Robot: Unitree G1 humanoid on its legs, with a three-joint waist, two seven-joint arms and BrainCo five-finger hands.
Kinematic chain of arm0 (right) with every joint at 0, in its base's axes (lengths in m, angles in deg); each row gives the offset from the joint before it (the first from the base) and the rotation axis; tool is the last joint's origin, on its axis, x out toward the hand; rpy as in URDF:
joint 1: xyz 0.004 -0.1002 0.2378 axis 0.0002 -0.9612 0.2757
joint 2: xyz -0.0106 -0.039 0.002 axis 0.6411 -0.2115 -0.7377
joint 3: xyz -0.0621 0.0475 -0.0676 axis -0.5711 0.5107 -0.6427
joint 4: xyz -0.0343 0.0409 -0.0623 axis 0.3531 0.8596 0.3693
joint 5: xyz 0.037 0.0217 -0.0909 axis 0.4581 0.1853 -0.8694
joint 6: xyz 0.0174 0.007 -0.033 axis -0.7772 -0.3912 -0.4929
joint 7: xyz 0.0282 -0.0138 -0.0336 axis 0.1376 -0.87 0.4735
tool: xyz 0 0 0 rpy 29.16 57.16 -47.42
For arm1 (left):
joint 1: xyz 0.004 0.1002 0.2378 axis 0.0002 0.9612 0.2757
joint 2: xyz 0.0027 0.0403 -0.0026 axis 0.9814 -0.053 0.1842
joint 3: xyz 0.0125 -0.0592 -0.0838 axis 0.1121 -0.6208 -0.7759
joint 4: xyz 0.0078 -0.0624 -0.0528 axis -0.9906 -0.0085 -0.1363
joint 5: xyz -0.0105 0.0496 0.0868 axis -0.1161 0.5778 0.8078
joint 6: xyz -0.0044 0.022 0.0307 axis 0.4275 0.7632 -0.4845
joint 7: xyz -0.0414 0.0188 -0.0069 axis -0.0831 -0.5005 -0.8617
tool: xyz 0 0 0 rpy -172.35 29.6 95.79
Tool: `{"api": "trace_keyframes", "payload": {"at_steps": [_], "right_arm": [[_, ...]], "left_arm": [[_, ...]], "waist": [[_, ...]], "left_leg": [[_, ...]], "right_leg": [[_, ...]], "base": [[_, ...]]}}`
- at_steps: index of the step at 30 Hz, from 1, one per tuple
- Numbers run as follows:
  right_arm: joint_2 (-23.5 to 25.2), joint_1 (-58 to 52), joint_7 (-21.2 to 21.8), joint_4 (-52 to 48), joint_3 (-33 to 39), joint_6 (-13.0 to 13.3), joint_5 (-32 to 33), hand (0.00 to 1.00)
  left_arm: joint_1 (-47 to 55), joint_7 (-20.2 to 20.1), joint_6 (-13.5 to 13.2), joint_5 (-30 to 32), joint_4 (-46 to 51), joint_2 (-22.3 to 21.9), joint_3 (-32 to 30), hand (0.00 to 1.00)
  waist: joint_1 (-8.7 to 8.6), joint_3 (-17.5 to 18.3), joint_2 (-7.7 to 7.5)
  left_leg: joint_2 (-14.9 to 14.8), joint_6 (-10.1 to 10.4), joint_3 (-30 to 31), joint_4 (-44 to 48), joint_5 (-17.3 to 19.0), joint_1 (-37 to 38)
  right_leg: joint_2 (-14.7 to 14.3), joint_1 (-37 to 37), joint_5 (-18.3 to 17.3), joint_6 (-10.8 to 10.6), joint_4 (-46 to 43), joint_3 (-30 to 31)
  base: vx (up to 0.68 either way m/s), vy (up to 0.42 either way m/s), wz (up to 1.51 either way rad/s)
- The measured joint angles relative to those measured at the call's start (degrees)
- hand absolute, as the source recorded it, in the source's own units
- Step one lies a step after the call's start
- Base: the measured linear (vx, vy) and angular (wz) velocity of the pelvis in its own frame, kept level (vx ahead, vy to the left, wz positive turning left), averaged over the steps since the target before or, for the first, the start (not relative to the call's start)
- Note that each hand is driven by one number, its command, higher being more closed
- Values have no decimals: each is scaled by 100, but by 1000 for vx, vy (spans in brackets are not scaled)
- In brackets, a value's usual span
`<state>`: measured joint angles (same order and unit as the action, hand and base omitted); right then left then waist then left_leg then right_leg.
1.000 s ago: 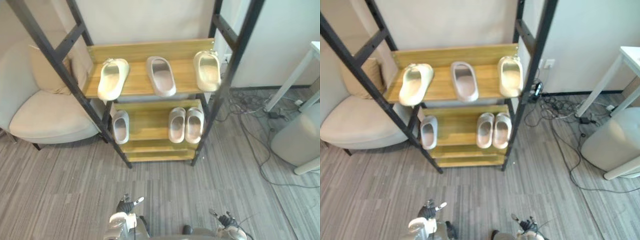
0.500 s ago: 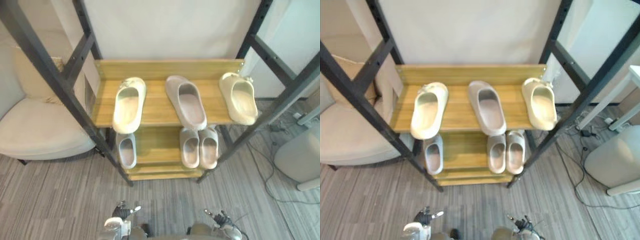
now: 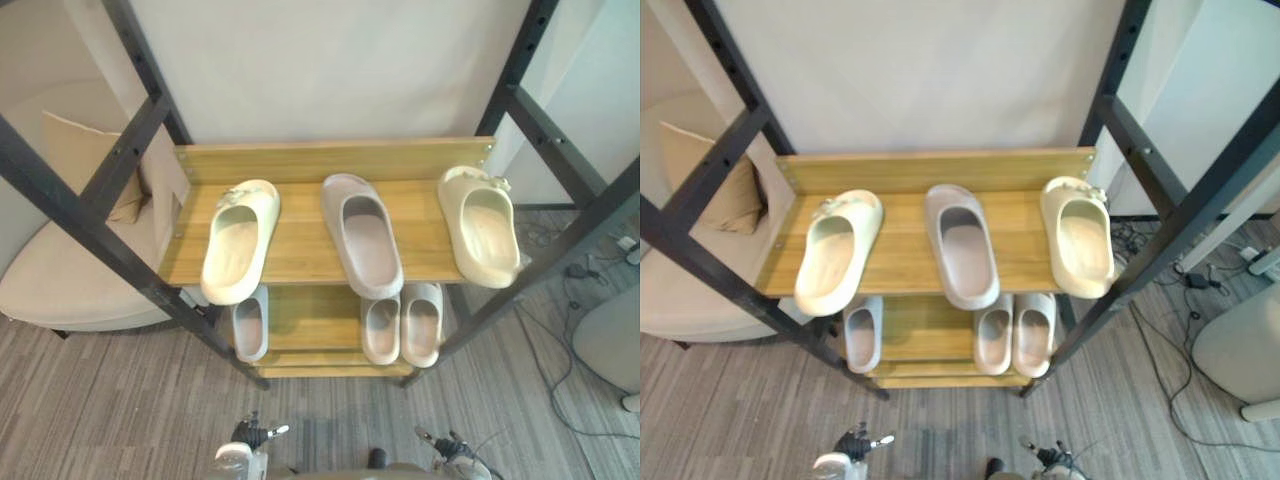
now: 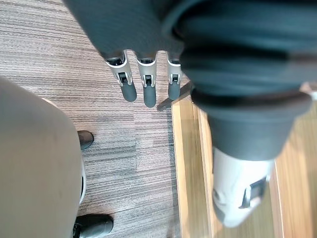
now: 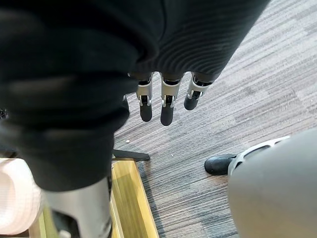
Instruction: Organize the slippers on the shoe rack
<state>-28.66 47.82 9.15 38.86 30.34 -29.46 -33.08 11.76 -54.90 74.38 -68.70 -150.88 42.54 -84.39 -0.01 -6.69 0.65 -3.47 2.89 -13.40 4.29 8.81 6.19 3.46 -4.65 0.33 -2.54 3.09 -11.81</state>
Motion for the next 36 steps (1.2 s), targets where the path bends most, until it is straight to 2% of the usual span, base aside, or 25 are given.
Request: {"api": "trace_keyframes", "payload": {"at_steps": [8,11,12,13,15,16,19,24,28,36], "right_arm": [[29,-9,-60,-215,-467,45,-4,0],[38,-375,-200,-1366,-989,48,-60,0],[38,-548,-238,-2022,-1133,52,-231,0],[39,-584,-241,-2147,-1150,54,-231,0],[39,-1054,-253,-3536,-1304,110,-493,0],[44,-1095,-252,-3680,-1310,116,-519,0],[57,-1590,-220,-5007,-1353,244,-914,0],[65,-2022,-185,-6381,-1393,360,-1360,0],[57,-2096,-156,-7042,-1489,507,-1541,0],[35,-2150,-155,-8111,-1660,735,-1585,0]], "left_arm": [[-10,13,1,9,-9,51,27,0],[-29,21,6,91,-6,54,120,0],[-50,22,11,157,-7,56,169,0],[-53,22,12,167,-7,58,184,0],[-55,38,12,261,-4,67,260,0],[-56,41,12,270,-4,67,261,0],[-51,74,10,351,-2,93,314,0],[-60,136,-20,455,-7,122,511,0],[-58,136,-53,484,-29,138,740,0],[-72,137,-73,554,-86,142,959,0]], "waist": [[1,-3,-33],[-1,-3,-32],[-9,-6,-37],[-12,-7,-37],[-59,14,-61],[-60,13,-62],[-103,33,-108],[-145,48,-135],[-258,50,-137],[-312,56,-136]], "left_leg": [[91,-38,72,-37,-22,-19],[99,-55,-21,-120,-68,-18],[98,-56,-56,-122,-68,-25],[98,-56,-60,-123,-69,-26],[96,-55,-99,-140,-67,-19],[96,-55,-102,-143,-67,-19],[104,-56,-109,-152,-65,-10],[120,-58,-110,-154,-63,-4],[107,-49,-128,-155,-53,-10],[92,-32,-211,-135,-38,9]], "right_leg": [[83,-23,177,-52,147,53],[77,81,253,-48,202,176],[68,90,281,-42,211,238],[67,93,283,-41,212,244],[59,152,288,-44,236,293],[58,155,288,-44,236,296],[54,165,305,-50,240,319],[50,175,317,-65,241,422],[40,251,342,-59,243,481],[23,277,384,-63,244,606]], "base": [[-79,21,-1],[-74,-13,-21],[-31,-7,-16],[-37,-11,-15],[-36,-11,-9],[-8,-6,-6],[14,1,-3],[13,-4,-10],[-41,-18,-7],[-46,-22,-8]]}}
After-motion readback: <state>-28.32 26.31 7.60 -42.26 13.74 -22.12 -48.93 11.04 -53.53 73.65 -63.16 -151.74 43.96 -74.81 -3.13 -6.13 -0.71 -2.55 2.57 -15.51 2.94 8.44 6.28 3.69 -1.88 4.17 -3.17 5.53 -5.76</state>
